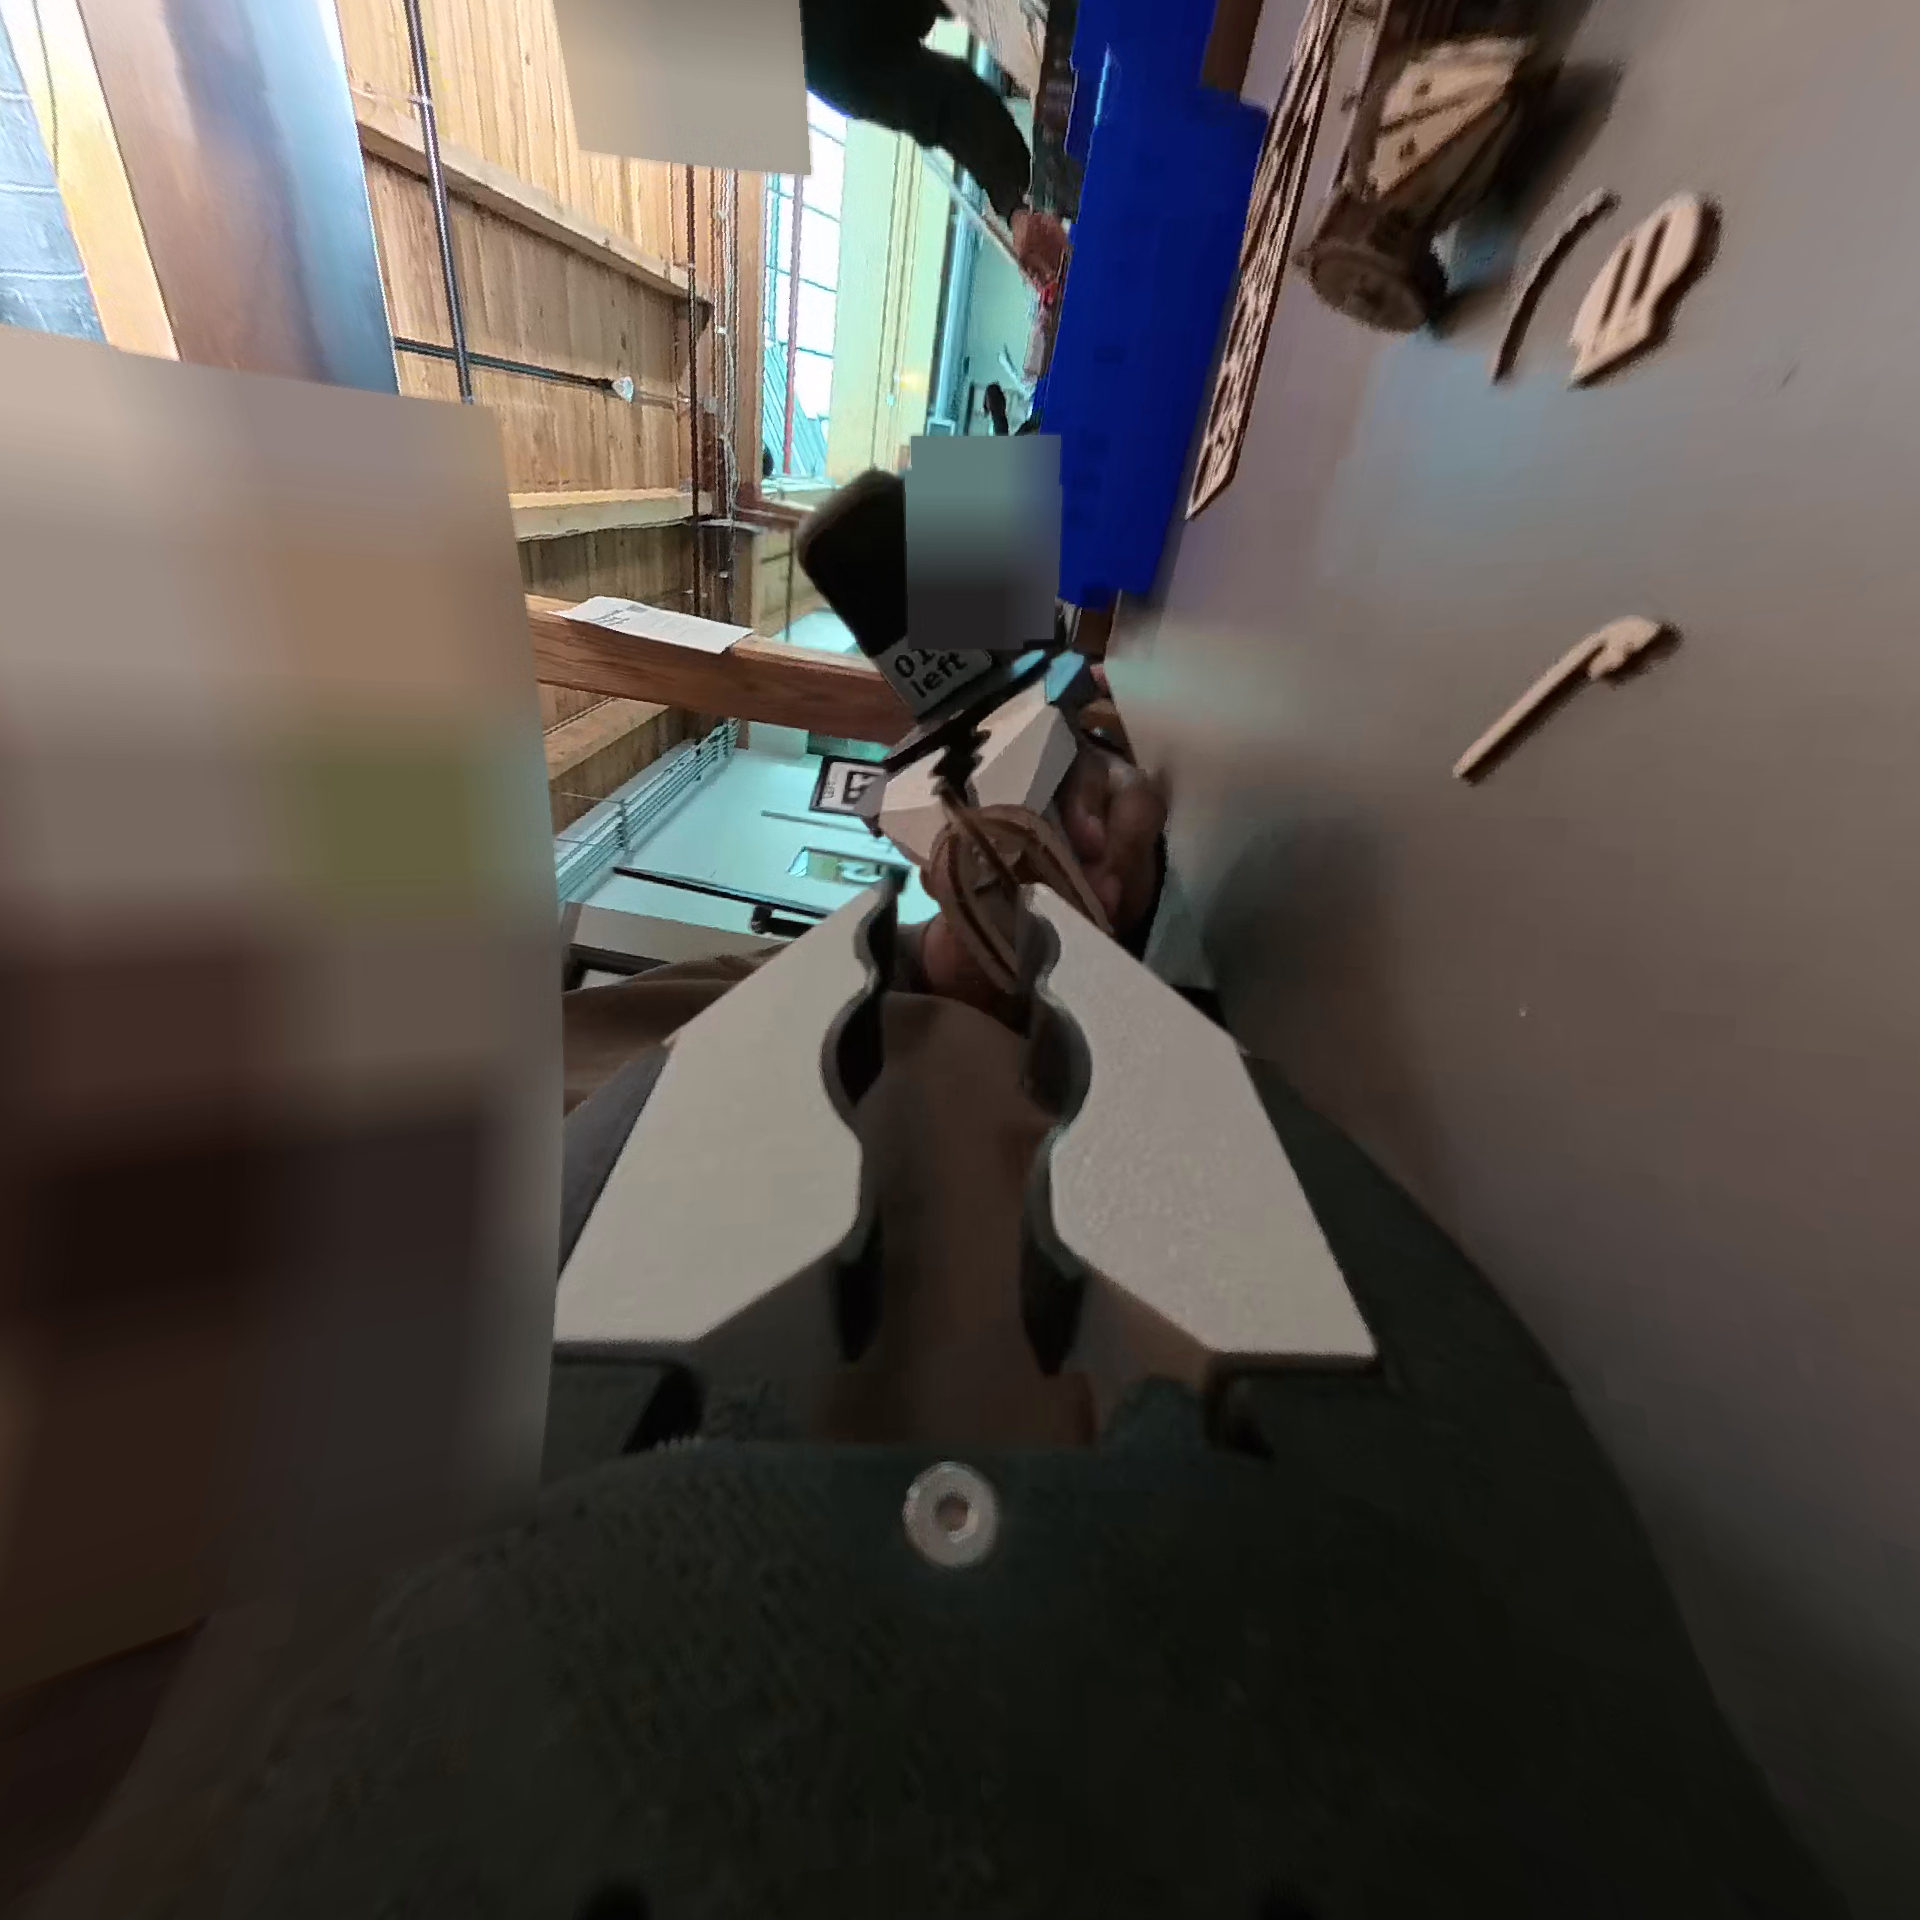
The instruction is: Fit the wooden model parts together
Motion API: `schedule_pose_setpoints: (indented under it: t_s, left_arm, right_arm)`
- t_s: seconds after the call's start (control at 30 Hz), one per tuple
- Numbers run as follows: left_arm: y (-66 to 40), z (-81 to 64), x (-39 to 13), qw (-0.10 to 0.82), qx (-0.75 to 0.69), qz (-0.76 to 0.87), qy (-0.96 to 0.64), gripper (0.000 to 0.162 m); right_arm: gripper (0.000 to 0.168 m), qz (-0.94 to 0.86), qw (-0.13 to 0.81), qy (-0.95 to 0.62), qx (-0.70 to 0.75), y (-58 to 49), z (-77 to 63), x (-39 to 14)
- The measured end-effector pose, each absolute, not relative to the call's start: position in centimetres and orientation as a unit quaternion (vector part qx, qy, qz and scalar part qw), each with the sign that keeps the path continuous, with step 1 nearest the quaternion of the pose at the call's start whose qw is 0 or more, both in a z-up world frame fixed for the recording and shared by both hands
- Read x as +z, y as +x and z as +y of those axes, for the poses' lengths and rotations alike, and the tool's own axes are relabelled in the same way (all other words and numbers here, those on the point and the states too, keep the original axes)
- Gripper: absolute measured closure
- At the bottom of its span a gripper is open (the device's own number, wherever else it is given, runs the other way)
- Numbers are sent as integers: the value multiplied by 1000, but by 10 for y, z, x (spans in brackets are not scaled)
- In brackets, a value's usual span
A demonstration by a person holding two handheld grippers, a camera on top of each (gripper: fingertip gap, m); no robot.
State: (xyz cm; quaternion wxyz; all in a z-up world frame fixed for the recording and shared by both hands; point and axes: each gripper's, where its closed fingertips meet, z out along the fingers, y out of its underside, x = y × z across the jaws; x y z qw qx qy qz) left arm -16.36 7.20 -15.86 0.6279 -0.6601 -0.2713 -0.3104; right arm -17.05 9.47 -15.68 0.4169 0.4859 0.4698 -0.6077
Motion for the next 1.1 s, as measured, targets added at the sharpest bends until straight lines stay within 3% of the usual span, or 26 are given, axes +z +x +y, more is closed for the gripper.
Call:
schedule_pose_setpoints:
  t_s: [0.2, 0.6, 1.1]
  left_arm:
    - [-174, 67, -151, 650, -313, -288, -630, 160]
    - [-166, 69, -144, 635, -429, -318, -558, 161]
    - [-159, 70, -144, 614, -480, -322, -538, 161]
  right_arm:
    - [156, 563, 246, 452, -647, -181, 101, -147]
    - [149, 771, -250, 148, -567, -165, 82, -132]
    - [141, 809, -344, 50, -474, -160, 76, -148]
